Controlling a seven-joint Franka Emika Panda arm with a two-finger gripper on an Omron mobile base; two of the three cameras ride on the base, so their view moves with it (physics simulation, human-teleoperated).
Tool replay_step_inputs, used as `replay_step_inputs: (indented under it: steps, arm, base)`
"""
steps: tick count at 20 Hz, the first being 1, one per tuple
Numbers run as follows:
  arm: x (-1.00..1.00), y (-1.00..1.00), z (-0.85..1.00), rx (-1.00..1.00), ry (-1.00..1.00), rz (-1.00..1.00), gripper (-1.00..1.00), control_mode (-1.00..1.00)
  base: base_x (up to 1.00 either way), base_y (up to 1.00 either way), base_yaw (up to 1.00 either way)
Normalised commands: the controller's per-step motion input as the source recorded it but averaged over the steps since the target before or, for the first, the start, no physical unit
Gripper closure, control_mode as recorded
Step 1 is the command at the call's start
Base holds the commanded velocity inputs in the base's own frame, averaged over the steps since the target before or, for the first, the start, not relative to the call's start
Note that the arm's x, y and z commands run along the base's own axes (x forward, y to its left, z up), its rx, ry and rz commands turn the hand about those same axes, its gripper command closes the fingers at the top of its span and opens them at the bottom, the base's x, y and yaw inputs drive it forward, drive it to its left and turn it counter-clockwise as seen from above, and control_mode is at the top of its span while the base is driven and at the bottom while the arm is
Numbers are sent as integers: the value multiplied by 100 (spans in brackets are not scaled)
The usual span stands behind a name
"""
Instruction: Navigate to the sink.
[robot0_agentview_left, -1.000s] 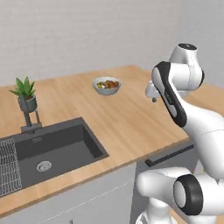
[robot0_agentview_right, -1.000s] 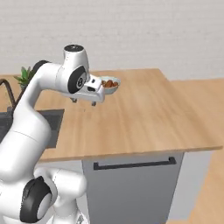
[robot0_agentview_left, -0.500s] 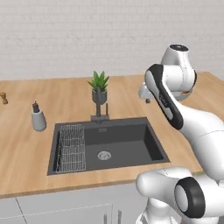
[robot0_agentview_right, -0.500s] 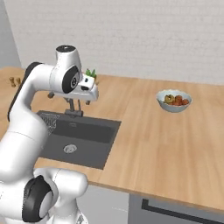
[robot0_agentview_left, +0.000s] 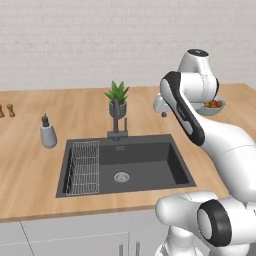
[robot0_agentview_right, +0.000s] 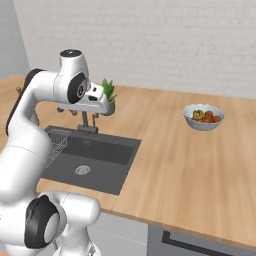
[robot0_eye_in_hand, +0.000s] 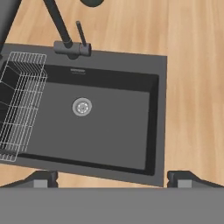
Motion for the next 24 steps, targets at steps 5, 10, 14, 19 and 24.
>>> replay_step_inputs:
  steps: [5, 10, 14, 19, 24]
  arm:
    - [0, 0, 0, 0, 0, 0, -100, 100]
    - [0, 0, 0, 0, 0, 0, -100, 100]
    - [0, 0, 0, 0, 0, 0, -100, 100]
    - [0, 0, 0, 0, 0, 0, -100, 100]
    - [0, 0, 0, 0, 0, 0, -100, 100]
  base:
    - [98, 0, 6]
    - [32, 37, 0]
    - [35, 95, -1]
    - [10, 100, 0]
    - [0, 100, 7]
